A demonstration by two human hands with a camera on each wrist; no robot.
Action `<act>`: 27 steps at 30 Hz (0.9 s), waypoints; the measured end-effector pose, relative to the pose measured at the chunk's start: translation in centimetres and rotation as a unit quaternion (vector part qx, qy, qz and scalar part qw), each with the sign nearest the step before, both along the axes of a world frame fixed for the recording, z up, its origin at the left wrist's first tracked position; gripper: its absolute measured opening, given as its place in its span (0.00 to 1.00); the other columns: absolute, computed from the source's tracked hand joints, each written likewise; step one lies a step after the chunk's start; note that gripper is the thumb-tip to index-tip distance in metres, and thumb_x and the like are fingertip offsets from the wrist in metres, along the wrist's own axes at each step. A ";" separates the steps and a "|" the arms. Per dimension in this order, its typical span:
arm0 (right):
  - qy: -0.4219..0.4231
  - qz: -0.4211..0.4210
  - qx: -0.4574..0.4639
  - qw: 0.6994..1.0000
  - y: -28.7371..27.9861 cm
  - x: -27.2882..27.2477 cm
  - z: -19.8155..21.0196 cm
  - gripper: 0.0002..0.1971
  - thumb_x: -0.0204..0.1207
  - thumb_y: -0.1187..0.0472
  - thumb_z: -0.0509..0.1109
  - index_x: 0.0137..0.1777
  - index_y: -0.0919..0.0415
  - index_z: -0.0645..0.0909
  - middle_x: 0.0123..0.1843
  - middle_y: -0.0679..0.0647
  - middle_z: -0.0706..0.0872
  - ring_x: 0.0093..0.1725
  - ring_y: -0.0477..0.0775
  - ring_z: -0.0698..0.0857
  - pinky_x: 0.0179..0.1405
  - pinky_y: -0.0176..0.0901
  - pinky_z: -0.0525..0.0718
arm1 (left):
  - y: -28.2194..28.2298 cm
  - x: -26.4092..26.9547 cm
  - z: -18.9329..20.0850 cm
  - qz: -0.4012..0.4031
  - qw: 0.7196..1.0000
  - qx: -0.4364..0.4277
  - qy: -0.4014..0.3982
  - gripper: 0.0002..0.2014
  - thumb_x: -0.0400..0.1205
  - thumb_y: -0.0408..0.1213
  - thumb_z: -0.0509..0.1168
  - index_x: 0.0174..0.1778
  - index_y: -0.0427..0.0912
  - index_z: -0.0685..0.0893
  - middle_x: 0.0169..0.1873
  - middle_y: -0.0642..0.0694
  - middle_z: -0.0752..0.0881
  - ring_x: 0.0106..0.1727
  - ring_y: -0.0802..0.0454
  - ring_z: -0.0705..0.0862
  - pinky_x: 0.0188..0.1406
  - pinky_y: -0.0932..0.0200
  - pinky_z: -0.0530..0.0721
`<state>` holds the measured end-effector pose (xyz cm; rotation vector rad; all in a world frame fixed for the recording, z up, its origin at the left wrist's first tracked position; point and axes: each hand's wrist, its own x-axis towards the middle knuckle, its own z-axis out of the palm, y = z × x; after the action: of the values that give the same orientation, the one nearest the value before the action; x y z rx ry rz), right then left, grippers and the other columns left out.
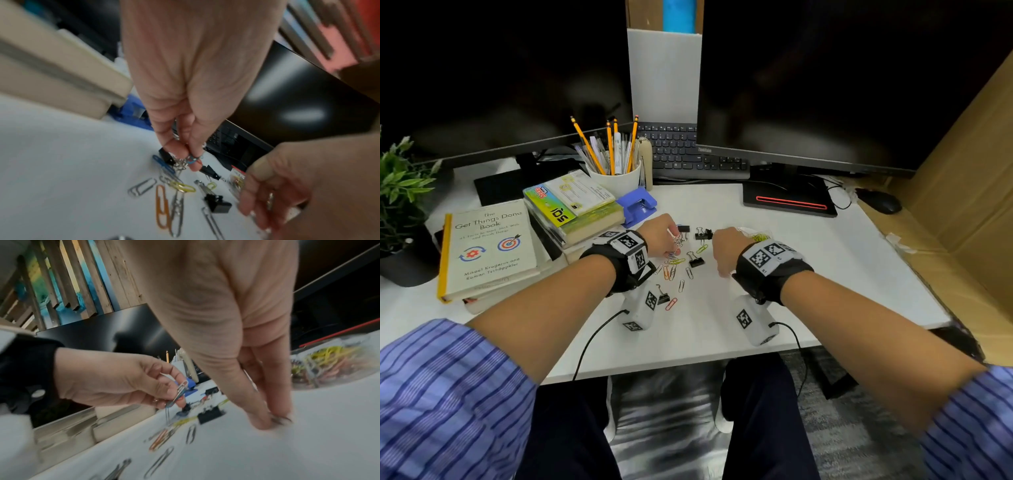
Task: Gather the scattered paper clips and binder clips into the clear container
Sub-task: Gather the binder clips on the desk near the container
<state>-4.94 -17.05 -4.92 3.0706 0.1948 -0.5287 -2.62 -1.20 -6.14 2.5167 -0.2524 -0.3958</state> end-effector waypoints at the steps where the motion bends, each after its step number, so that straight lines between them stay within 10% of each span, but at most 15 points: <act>1: 0.009 0.000 0.003 1.000 0.4 0.1 -0.2 0.11 0.76 0.69 0.69 0.34 0.67 0.72 0.34 0.56 0.74 0.46 0.57 0.77 0.30 0.39 0.74 | 0.3 -0.1 -0.1 -0.002 1.000 -0.001 -0.007 0.13 0.80 0.27 0.66 0.52 0.43 0.69 0.45 0.39 0.83 0.44 0.42 0.83 0.37 0.59 0.78; 5: 0.032 0.028 0.054 0.998 1.7 -0.1 -0.4 0.12 0.70 0.67 0.75 0.53 0.70 0.85 0.52 0.61 0.88 0.55 0.60 0.86 0.47 0.43 0.85 | 1.0 -0.8 0.3 -0.062 0.994 0.070 -0.050 0.09 0.80 0.22 0.58 0.49 0.39 0.79 0.36 0.51 0.79 0.43 0.49 0.76 0.28 0.74 0.69; 10: -0.005 0.062 0.137 0.989 2.7 -0.4 -1.0 0.23 0.72 0.60 0.75 0.68 0.63 0.81 0.65 0.58 0.83 0.64 0.58 0.82 0.54 0.39 0.77 | 1.6 -1.0 0.2 -0.079 0.988 0.118 -0.061 0.13 0.81 0.25 0.61 0.58 0.34 0.87 0.61 0.42 0.86 0.63 0.45 0.82 0.52 0.66 0.72; 18: -0.003 0.046 0.192 0.980 4.1 -0.3 -1.7 0.25 0.67 0.53 0.81 0.59 0.68 0.84 0.54 0.62 0.86 0.49 0.55 0.82 0.48 0.44 0.80 | 2.1 -1.2 -0.7 -0.068 0.986 0.152 -0.029 0.21 0.72 0.36 0.76 0.60 0.38 0.82 0.52 0.44 0.81 0.50 0.50 0.76 0.48 0.60 0.74; 27: -0.044 0.036 0.166 0.984 4.0 0.6 -2.5 0.13 0.75 0.58 0.73 0.52 0.68 0.89 0.54 0.62 0.90 0.55 0.60 0.86 0.60 0.46 0.82 | 1.5 -1.3 -2.3 -0.026 0.992 0.095 -0.080 0.13 0.75 0.33 0.72 0.55 0.35 0.84 0.58 0.40 0.85 0.60 0.43 0.83 0.51 0.61 0.77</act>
<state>-4.33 -13.04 -7.45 3.3819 0.4333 -0.3898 -3.96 0.29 -8.47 2.7386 -0.3591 -0.2482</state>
